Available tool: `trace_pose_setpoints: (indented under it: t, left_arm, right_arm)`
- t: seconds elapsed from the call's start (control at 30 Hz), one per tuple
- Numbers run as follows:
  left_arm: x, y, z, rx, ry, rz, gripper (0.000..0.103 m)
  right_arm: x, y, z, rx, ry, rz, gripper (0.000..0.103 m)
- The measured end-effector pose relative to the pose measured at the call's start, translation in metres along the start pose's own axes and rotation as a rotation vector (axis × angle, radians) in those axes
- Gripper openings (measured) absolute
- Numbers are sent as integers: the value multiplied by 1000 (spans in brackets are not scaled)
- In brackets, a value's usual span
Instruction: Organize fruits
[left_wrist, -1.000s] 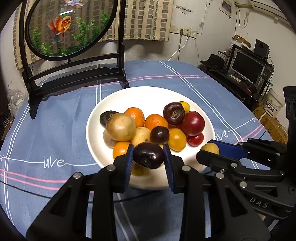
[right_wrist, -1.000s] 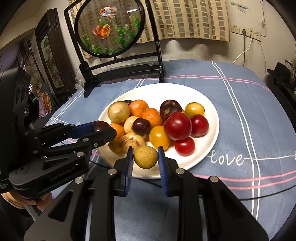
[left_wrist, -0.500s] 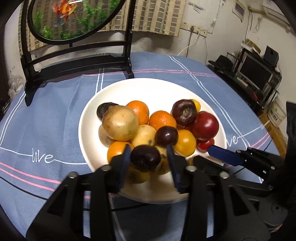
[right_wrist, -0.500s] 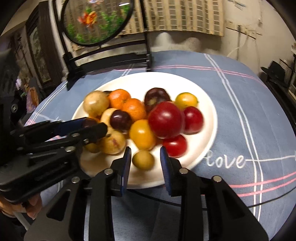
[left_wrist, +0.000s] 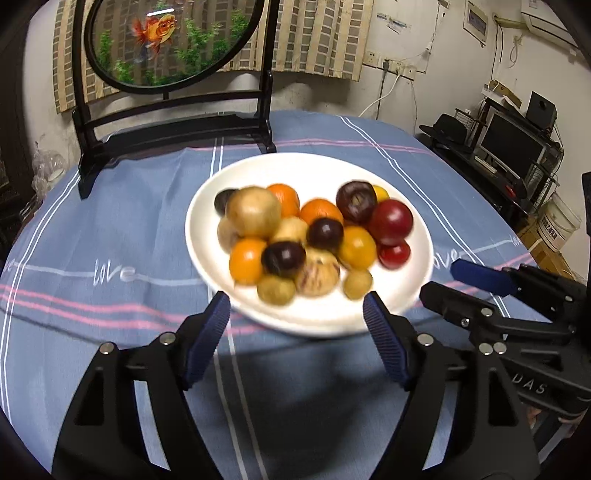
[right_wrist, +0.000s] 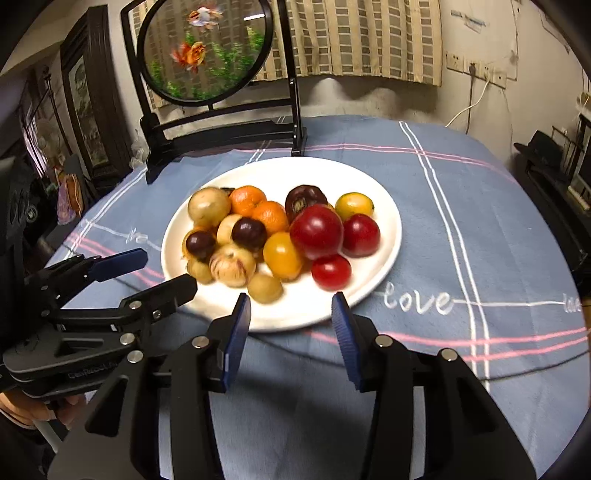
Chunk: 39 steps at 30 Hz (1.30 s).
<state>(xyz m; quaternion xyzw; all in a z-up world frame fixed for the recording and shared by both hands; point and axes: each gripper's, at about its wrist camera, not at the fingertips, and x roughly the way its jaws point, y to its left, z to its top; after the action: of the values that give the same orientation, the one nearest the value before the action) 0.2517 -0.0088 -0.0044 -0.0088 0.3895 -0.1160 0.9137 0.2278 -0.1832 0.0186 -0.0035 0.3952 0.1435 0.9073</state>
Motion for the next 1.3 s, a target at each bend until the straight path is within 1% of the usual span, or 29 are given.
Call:
trace_pose_setpoints:
  t: [0.03,0.07,0.13,0.2,0.27,0.43,0.57,0.7,0.93,1.3]
  left_arm:
    - [-5,0,-5,-9,-4,0,79]
    - [-10,1,-9,-20,-7,-1,82]
    - [-20,2,-18,-41,-12,4,84]
    - [-29,2,-28,-57,-13,12,84]
    - [-35,2,-34,-60,-11,20,88]
    - [-55,-2,-49,-53,-21,47,91]
    - [-69,-7,-58,-44,-28,64,92]
    - [-81,-10,-66,-38,-39,98,92]
    - [-94,-10,-75,-46,-44,102,92]
    - [-96,-10,-84,-44,-39,106,92]
  right_arm:
    - [-7,0,-6,0,-9,-10,60]
    - [-11,0,-9,1,-12,-12,60]
    - [-19,0,-17,3,-9,-13,60]
    - [-25,-2,-27,5,1,-34,60]
    - [-31,-2,-37,10,10,-51,60]
    - [-42,-3,-58,25,25,-79,60]
    - [-53,-4,-67,38,19,-93,60]
    - [-60,0,-73,42,14,-101,60]
    - [-68,4,-83,52,10,-99,60]
    - [-63,9,-91,53,27,-102,61]
